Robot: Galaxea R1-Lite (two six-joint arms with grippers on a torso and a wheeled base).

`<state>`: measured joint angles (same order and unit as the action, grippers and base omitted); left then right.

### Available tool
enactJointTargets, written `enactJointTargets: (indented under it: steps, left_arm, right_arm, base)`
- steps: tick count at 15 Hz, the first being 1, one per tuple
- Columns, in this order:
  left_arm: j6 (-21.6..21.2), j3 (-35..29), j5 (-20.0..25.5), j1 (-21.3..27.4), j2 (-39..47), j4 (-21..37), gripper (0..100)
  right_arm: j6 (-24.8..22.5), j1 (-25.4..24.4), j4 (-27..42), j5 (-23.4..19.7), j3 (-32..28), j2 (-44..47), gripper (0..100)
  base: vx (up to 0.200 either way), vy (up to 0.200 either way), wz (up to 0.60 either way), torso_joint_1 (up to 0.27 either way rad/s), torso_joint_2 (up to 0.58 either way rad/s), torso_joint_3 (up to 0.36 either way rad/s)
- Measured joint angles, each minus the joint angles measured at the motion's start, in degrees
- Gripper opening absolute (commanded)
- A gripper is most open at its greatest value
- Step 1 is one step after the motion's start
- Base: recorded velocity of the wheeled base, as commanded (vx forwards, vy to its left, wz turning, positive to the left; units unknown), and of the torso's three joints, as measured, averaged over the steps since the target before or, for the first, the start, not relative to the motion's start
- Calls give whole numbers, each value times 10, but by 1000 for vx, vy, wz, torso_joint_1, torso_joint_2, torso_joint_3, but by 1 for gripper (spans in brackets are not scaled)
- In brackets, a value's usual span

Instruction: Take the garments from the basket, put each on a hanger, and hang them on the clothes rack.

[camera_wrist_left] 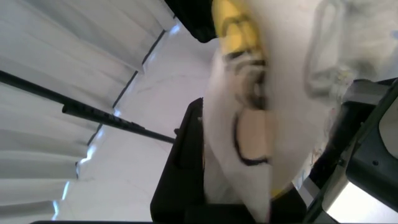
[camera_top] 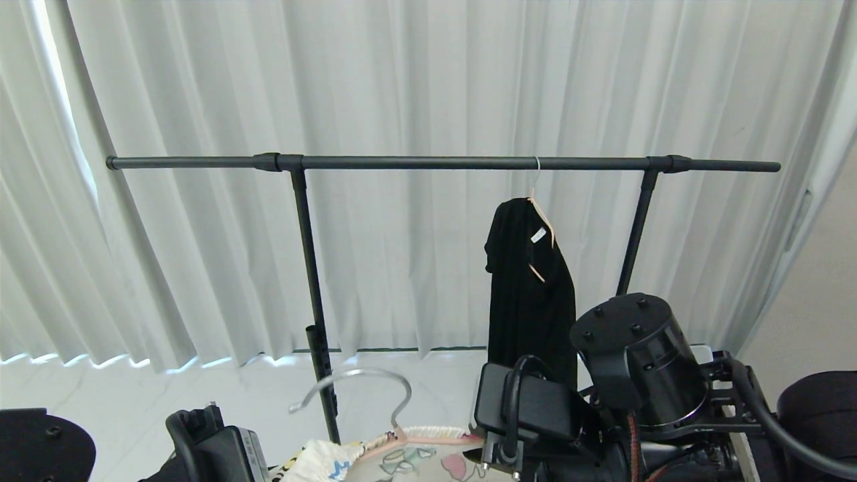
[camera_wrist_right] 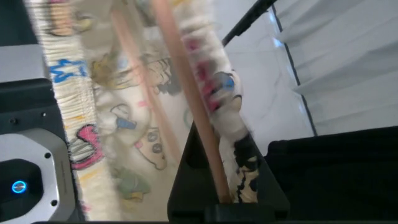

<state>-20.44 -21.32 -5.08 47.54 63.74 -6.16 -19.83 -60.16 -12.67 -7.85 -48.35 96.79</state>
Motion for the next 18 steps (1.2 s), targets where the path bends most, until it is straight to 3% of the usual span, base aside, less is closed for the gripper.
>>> enactJointTargets:
  steps: [2, 3, 7, 12, 18]
  left_arm:
    - [1, 0, 0, 0, 0, 0, 0]
    - [1, 0, 0, 0, 0, 0, 100]
    - [5, -1, 0, -8, 0, -8, 100]
    - [6, -1, -1, -51, 1, -65, 100]
    - [6, 2, -2, -72, -7, -72, 100]
  right_arm:
    - [-1, 1, -15, 1, 1, -1, 0]
    - [-2, 2, -26, 1, 4, -1, 0]
    - [-29, 12, -72, 2, 18, -10, 0]
    - [-51, 63, -76, 2, 53, -51, 0]
    - [-58, 161, -76, 1, 78, -92, 0]
  base:
    - [0, 0, 0, 0, 0, 0]
    - [0, 0, 0, 0, 0, 0]
    - [0, 0, 0, 0, 0, 0]
    - [0, 0, 0, 0, 0, 0]
    - [0, 0, 0, 0, 0, 0]
